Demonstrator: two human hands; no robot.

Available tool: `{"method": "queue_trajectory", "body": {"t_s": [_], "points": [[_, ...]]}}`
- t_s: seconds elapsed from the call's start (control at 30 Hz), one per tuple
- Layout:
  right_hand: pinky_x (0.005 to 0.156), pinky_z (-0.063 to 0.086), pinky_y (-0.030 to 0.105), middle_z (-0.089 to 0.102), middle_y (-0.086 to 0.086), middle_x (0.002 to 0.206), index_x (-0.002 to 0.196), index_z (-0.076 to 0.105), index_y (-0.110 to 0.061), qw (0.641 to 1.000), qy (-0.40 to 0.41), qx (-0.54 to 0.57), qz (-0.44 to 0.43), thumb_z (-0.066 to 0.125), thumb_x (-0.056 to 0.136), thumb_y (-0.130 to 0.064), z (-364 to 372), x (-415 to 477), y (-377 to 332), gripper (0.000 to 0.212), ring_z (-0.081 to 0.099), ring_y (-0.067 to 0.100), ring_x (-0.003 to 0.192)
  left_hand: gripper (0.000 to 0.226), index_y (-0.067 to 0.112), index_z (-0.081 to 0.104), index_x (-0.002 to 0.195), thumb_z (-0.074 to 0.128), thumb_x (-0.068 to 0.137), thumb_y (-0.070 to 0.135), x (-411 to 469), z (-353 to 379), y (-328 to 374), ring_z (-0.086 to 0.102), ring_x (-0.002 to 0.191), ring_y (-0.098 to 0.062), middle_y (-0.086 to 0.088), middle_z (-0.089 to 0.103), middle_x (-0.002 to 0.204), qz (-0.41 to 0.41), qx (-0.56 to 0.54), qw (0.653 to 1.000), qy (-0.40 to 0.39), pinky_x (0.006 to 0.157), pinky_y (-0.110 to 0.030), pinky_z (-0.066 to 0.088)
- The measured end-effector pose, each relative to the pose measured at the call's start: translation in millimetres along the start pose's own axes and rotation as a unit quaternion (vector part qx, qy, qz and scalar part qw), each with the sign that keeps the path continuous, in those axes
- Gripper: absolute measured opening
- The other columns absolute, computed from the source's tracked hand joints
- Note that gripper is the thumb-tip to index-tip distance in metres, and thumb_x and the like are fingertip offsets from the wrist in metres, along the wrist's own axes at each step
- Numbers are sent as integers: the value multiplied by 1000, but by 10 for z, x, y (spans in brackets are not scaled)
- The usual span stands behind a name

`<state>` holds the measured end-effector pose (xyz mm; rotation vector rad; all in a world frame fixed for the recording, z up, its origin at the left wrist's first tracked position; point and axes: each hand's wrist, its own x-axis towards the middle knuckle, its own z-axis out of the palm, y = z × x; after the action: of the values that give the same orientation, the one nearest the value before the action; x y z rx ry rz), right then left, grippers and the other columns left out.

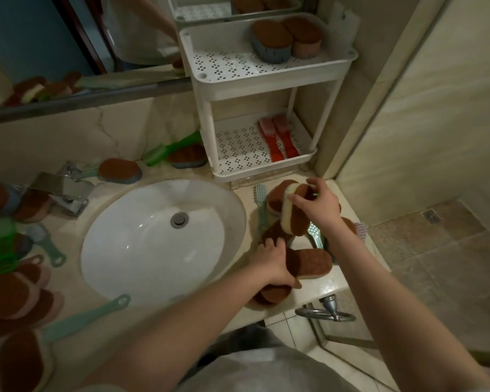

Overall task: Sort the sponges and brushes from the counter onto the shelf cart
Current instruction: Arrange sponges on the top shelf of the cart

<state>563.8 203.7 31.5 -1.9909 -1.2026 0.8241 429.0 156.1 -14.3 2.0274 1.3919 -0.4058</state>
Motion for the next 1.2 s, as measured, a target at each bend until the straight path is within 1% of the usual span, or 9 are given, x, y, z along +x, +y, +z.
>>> {"method": "queue_trajectory", "body": {"t_s": [0.13, 0.27, 0.37, 0.57, 0.73, 0.83, 0.97, 1.07, 1.2], "points": [[77, 50, 32, 59, 4, 117, 124, 47, -18, 999, 29, 17, -1, 75, 76, -42, 5, -55, -22, 61, 59, 22, 103, 96, 17, 22, 137, 75, 65, 50, -64, -58, -12, 37, 130, -33, -12, 32, 142, -4, -66, 998, 25, 98, -44, 39], [82, 55, 42, 62, 1, 108, 113, 50, -18, 997, 54, 54, -3, 76, 73, -46, -8, -48, -158, 56, 61, 23, 97, 100, 16, 22, 140, 76, 64, 51, -107, -371, -155, 41, 128, -31, -12, 35, 143, -25, -203, 975, 83, 102, -42, 41], [87, 54, 44, 63, 1, 106, 112, 51, -20, 994, 68, 86, -19, 77, 72, -45, -11, -6, -356, 53, 61, 23, 97, 97, 16, 25, 140, 76, 65, 51, -148, -773, -298, 43, 127, -29, -10, 39, 139, -40, -285, 948, 138, 101, -39, 42], [90, 50, 32, 63, -1, 106, 111, 56, -18, 978, 96, 148, -109, 76, 76, -36, -58, 62, -1014, 44, 60, 16, 100, 86, 19, 29, 133, 77, 67, 47, -359, -1500, -473, 51, 116, -26, -6, 49, 129, -18, -384, 882, 274, 97, -41, 45], [90, 52, 32, 65, 0, 107, 105, 59, -24, 953, 126, 209, -181, 75, 76, -36, -141, 130, -1574, 35, 62, 15, 99, 76, 18, 32, 130, 76, 72, 41, -622, -2132, -501, 45, 104, -15, 1, 45, 115, 38, -408, 820, 400, 88, -27, 35], [88, 53, 34, 65, -3, 108, 106, 61, -29, 939, 134, 236, -211, 71, 74, -44, -206, 214, -1880, 37, 61, 13, 100, 76, 16, 31, 130, 76, 73, 40, -694, -2511, -479, 44, 104, -16, 1, 42, 114, 64, -416, 793, 441, 89, -27, 35], [92, 50, 32, 62, -3, 114, 112, 55, -27, 930, 135, 247, -236, 71, 77, -43, -303, 433, -2328, 42, 58, 14, 105, 79, 17, 32, 131, 75, 72, 46, -638, -3000, -492, 47, 114, -21, -4, 46, 126, 65, -411, 786, 456, 92, -31, 38], [83, 47, 27, 56, 0, 113, 112, 44, -22, 937, 123, 243, -220, 74, 76, -42, -327, 648, -2621, 52, 57, 16, 101, 82, 18, 29, 135, 73, 72, 48, -539, -3302, -518, 46, 121, -25, -7, 44, 133, 46, -418, 790, 447, 96, -36, 39], [74, 39, 28, 55, 0, 100, 99, 44, -18, 957, 118, 142, -224, 72, 78, -43, -209, 1011, -2843, 43, 55, 18, 92, 89, 17, 22, 141, 71, 74, 48, -343, -3557, -601, 43, 125, -30, -9, 38, 140, 3, -419, 798, 433, 96, -40, 39]]}}
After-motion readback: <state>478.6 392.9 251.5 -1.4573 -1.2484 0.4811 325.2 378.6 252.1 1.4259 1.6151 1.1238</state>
